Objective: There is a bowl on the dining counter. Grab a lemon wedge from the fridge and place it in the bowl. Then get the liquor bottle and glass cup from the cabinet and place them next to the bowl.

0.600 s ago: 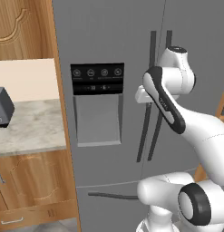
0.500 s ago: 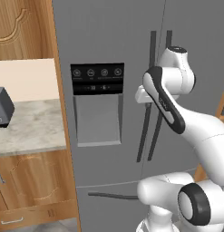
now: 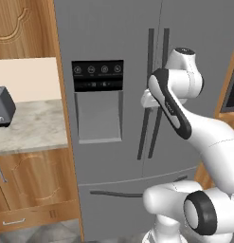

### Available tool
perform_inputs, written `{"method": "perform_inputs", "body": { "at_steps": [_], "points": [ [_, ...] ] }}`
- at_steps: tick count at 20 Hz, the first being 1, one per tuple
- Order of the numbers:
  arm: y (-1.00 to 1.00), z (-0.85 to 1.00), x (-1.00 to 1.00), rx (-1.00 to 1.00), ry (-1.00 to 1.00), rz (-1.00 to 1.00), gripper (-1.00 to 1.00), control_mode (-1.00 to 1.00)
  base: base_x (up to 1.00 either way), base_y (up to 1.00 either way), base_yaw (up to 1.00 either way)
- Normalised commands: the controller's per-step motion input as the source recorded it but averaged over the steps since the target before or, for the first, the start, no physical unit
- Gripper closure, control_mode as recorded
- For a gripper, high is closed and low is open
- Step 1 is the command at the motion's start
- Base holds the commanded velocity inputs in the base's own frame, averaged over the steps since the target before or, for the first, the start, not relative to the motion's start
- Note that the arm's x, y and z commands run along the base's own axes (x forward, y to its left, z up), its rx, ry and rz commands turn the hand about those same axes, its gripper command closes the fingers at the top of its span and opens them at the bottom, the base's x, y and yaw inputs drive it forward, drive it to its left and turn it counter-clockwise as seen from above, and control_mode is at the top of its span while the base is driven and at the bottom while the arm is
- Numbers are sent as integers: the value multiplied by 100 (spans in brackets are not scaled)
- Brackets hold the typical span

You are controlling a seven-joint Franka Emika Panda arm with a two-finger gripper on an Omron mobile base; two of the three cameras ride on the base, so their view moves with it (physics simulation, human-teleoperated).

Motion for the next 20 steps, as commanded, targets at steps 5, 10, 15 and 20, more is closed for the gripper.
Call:
{"method": "perform_inputs", "body": {
  "at_steps": [5, 10, 15, 20],
  "points": [
    [0, 0, 0, 0, 0, 0, -100, 100, -36, -25, -6],
    [0, 0, 0, 0, 0, 0, -100, 100, -40, -26, -5],
    [0, 0, 0, 0, 0, 0, -100, -100, -26, -12, -1],
    [1, 5, -6, 0, -2, 0, -100, -100, 0, 0, 0]
  ]
}}
